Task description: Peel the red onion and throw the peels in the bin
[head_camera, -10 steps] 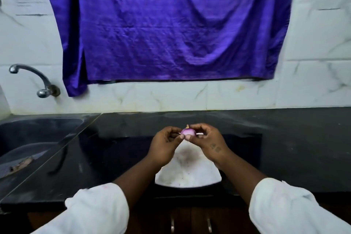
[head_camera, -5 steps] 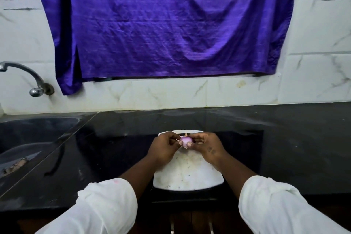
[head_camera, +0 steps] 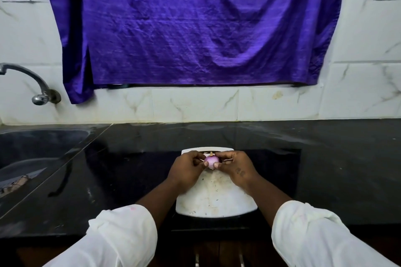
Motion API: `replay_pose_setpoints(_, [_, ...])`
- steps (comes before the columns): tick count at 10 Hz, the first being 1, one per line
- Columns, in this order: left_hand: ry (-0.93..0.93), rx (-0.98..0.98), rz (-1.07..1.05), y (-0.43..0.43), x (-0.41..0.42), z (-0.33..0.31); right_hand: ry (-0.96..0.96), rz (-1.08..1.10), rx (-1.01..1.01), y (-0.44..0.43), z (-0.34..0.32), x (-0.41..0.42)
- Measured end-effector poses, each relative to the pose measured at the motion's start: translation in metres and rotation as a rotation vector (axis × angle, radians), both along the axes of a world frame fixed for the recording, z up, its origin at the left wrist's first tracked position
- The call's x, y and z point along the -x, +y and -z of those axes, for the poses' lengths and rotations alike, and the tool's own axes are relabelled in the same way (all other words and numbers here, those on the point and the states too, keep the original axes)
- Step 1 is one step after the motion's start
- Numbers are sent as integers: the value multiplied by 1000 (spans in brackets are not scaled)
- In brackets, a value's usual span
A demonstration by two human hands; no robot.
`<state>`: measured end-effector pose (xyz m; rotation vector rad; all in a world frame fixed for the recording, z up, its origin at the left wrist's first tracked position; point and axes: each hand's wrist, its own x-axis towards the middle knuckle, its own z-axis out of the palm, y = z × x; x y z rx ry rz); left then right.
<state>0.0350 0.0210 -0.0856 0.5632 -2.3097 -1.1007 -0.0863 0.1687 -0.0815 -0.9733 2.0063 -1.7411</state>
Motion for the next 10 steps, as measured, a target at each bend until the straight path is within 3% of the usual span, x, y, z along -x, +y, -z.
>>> replay_pose_setpoints(6, [-7,26,-20,6,-4,0,-17,4,-5,1,1,-4])
replay_pose_setpoints(9, [-46,151,-58,10,-11,-10,79,-10,-113,8,-15,-12])
replay_pose_setpoints(10, [-48,290,-79,16,-16,-25,149,-13,-132,16,-35,-25])
